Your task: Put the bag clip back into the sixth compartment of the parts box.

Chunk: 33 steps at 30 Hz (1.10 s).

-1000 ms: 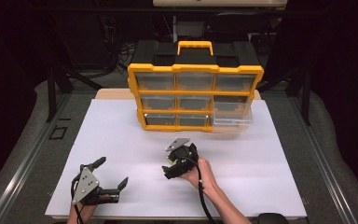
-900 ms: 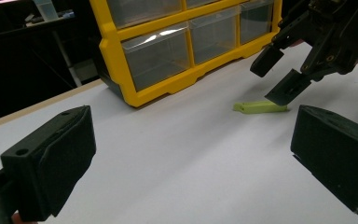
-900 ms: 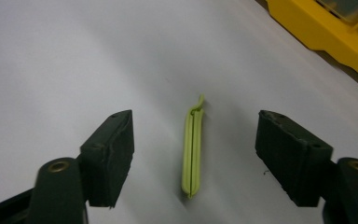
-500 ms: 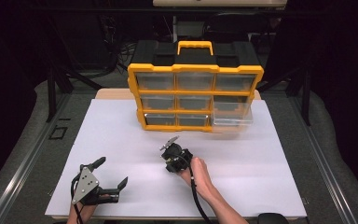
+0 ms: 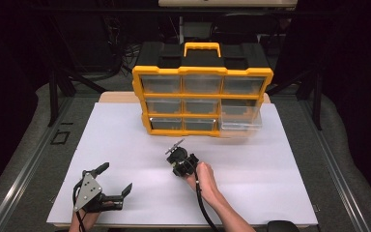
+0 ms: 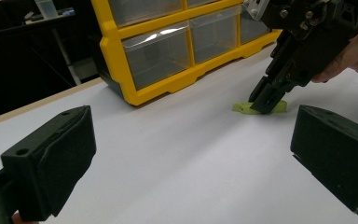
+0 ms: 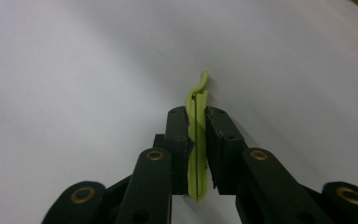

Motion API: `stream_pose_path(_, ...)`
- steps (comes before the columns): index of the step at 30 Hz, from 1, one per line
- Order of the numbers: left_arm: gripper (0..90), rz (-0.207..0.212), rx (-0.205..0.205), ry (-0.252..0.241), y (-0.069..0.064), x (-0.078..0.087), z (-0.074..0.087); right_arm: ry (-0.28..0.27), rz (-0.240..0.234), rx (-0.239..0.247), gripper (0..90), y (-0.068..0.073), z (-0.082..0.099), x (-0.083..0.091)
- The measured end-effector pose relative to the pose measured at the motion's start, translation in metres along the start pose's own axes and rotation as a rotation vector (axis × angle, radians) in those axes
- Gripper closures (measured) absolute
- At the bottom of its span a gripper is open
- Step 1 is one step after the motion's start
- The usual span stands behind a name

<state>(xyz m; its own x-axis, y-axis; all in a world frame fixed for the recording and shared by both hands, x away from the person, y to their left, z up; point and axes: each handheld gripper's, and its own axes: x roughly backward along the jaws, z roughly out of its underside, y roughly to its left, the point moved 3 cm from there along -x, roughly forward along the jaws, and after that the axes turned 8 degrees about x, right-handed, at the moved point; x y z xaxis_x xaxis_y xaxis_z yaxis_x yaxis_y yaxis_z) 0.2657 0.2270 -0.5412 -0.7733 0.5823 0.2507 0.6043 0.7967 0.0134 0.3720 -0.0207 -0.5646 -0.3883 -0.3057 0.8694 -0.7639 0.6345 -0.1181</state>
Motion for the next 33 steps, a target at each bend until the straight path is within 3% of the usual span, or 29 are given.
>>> stream_pose_path(8,0.0,0.0,0.0,0.0,0.0,0.0,0.0,0.003,-0.021,-0.011,80.2,-0.002,-0.001,0.004)
stream_pose_path(17,0.0,0.0,0.001,-0.003,0.0,0.0,0.0,0.019,-0.051,0.01,80.2,-0.007,-0.002,0.016)
stream_pose_path(33,0.0,0.0,-0.006,-0.001,0.0,0.0,0.0,0.035,-0.073,0.022,80.1,-0.021,0.014,0.033)
